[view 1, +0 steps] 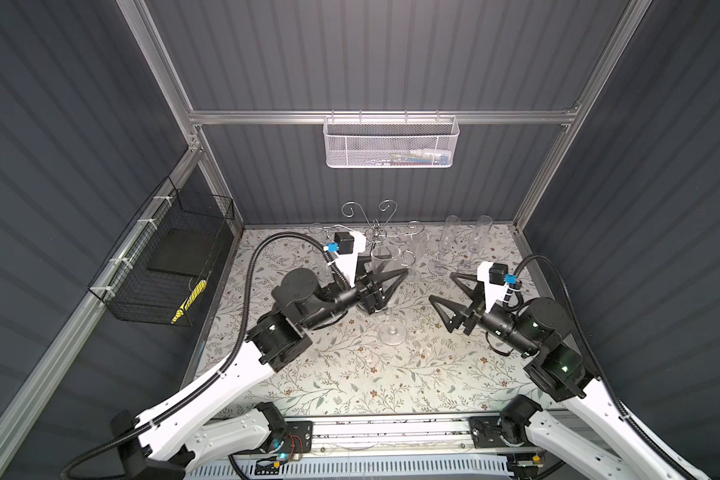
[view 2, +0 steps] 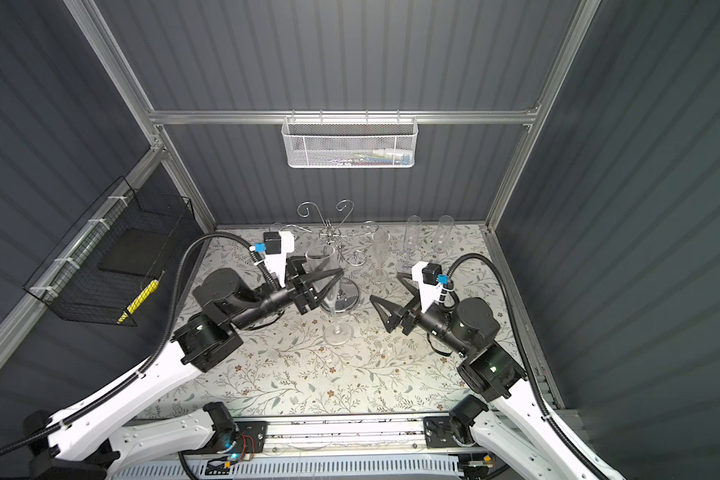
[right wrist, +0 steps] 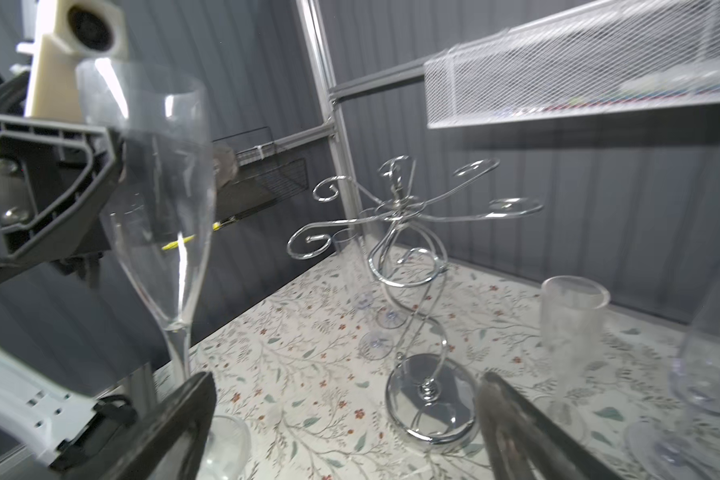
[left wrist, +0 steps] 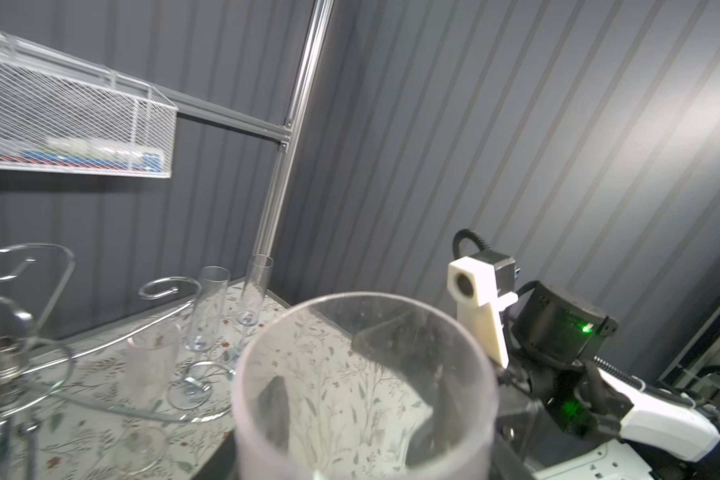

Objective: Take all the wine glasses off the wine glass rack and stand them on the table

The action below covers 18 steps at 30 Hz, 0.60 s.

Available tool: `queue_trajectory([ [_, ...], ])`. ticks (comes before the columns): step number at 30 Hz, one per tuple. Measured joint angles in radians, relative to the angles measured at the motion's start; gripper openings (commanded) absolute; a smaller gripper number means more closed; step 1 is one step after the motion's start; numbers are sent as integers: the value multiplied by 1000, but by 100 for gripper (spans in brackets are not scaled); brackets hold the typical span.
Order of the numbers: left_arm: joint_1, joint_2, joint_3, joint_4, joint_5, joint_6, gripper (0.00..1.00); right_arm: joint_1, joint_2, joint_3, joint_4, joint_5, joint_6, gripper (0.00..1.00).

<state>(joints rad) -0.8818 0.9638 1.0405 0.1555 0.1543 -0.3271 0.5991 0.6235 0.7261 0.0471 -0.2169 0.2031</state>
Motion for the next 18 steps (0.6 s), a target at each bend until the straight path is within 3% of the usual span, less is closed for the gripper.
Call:
queue_trajectory([
  [5,0,-175,-82,-97,-159,96,47,0,-33,0,-21,119,-45,99],
  [12,0,-393,-334,-88,-464,199,48,-1,-97,-36,-11,238,-80,99],
  [18,0,-394,-525,58,-613,286,48,-1,-134,-83,-5,294,-109,99],
])
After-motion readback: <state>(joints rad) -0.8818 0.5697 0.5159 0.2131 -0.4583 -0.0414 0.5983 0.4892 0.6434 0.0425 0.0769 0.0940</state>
